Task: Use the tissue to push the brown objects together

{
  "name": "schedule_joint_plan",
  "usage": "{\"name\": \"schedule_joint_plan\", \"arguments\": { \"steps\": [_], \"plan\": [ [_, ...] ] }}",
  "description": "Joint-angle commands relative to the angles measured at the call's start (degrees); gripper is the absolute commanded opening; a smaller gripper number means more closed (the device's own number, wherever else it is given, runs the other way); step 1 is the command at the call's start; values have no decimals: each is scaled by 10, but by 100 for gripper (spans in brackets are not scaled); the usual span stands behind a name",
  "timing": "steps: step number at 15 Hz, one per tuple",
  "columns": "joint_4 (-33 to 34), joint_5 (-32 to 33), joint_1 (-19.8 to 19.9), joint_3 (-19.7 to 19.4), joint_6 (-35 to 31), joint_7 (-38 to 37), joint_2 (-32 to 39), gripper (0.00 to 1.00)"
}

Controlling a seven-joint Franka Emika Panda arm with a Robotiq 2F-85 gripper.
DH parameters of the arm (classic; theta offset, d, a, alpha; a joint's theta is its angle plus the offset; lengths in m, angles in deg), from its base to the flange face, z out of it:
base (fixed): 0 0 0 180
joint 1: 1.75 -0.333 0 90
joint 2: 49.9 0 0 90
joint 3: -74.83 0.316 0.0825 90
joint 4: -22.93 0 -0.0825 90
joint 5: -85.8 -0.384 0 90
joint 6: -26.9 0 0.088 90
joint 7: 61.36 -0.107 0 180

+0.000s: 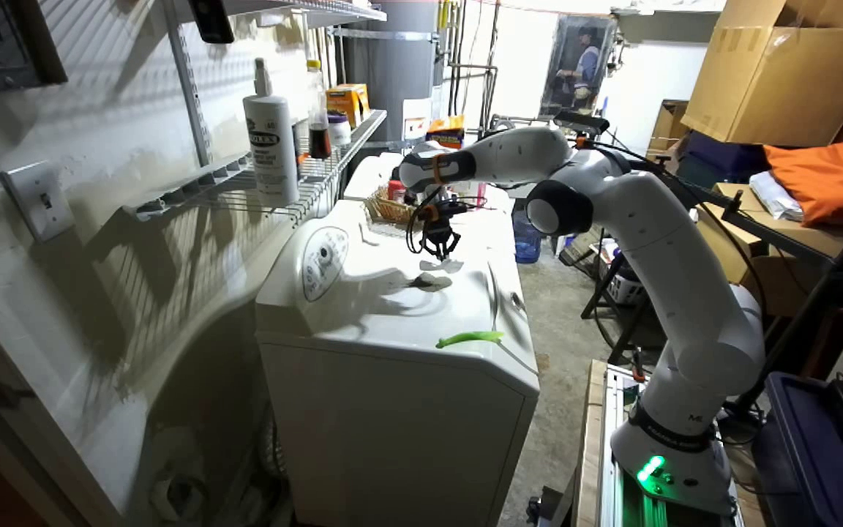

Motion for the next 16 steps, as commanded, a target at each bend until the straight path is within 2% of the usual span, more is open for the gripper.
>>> {"name": "schedule_joint_plan", "arguments": {
  "steps": [1,10,13,16],
  "plan": [
    [-44,8,-16,-13,-38,-1,-48,1],
    [-43,5,-27,-3,-217,28,-2,1],
    [-46,4,-31,2,-252,34,18,1],
    [-46,5,-35,5,-247,38,24,1]
  ]
}}
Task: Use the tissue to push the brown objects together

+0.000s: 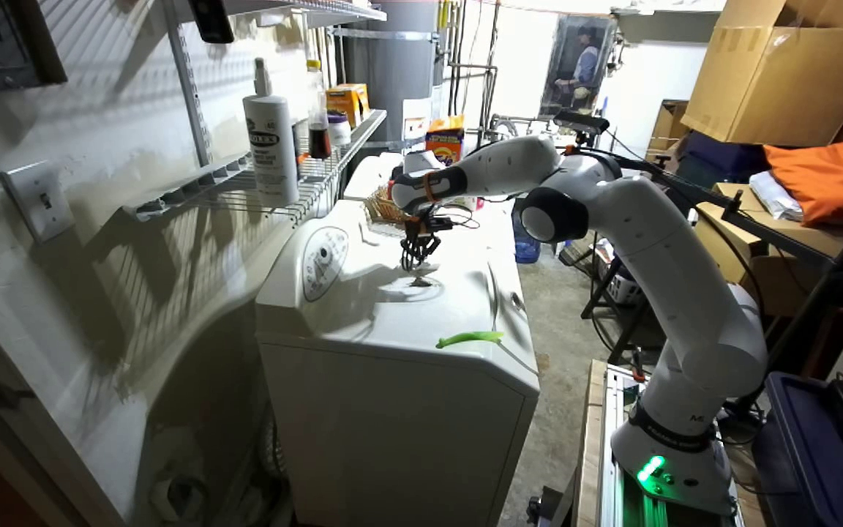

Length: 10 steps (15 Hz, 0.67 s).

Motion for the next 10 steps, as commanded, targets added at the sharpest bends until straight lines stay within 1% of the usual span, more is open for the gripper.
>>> {"name": "schedule_joint_plan", "arguments": {
  "steps": [1,4,5,10],
  "plan": [
    [-11,4,-6,4,-2,11,5,1],
    [-17,8,-11,4,26,13,1,1],
    [-16,40,14,44,39,0,-6,1],
    [-20,64,26,87,96,19,-12,1]
  ]
}}
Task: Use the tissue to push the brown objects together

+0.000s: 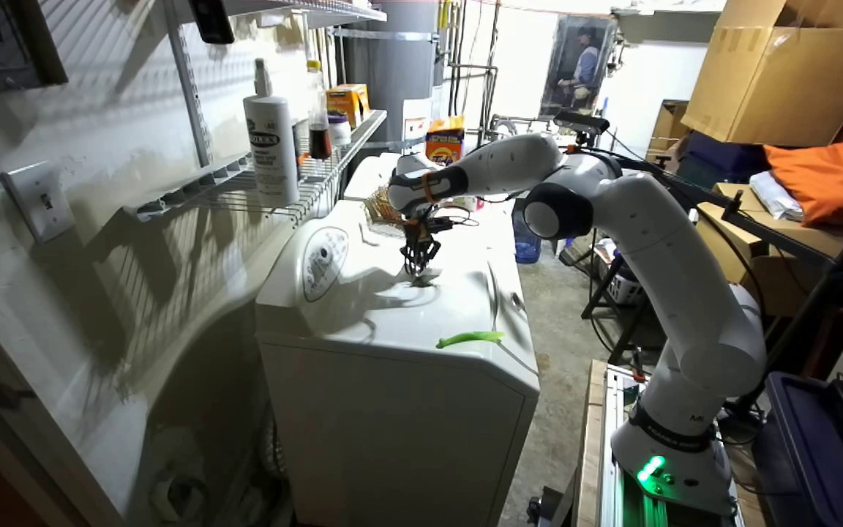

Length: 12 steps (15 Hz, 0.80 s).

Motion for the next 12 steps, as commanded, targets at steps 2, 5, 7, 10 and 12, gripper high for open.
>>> {"name": "schedule_joint_plan", "arguments": {
  "steps": [2,5,7,10,12],
  "plan": [
    [-20,19,13,48,48,13,0,1],
    [-19,23,14,58,81,15,-1,1],
    [-17,23,14,62,103,16,0,1],
    [-21,29,10,60,89,8,-3,1],
    [-28,35,6,55,56,5,-14,1]
  ]
}}
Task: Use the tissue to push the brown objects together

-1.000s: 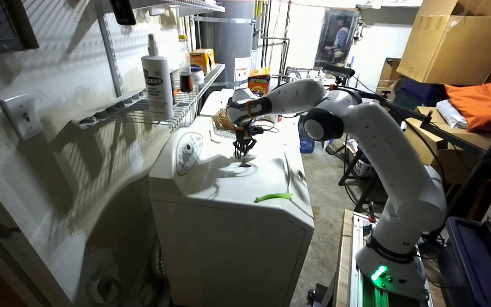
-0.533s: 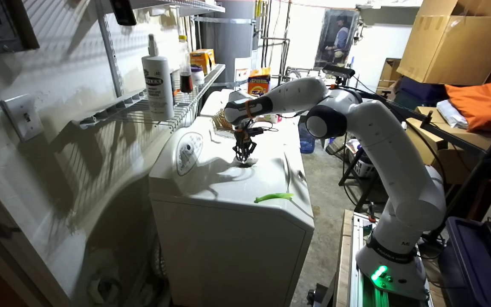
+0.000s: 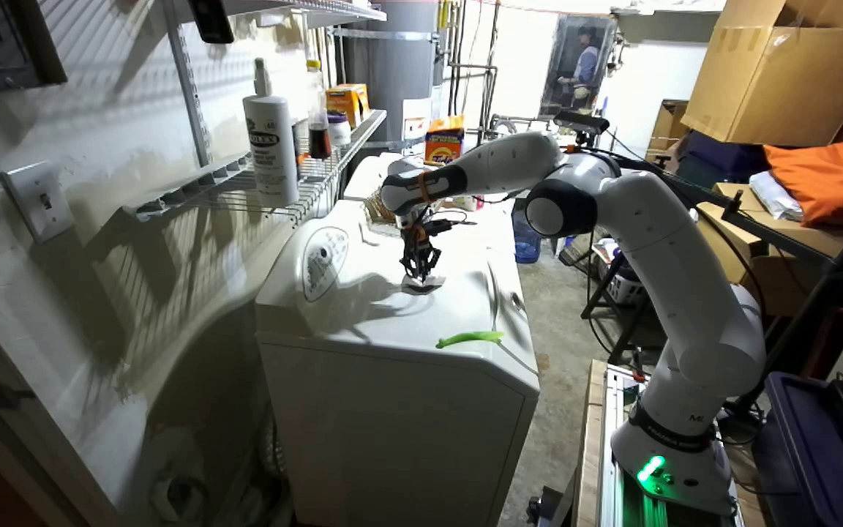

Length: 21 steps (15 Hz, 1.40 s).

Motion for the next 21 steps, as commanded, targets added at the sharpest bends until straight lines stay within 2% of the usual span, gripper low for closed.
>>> {"name": "schedule_joint_plan", "arguments": {
  "steps": [1,6,12,21],
  "plan": [
    [-34,16,-3,7,-58,-4,-15,1],
    [-84,19,-10,10,-148,8,-73,1],
    [-131,34,-19,37,-261,94,-113,1],
    [-184,105,-52,58,-564,194,-72,1]
  ]
}}
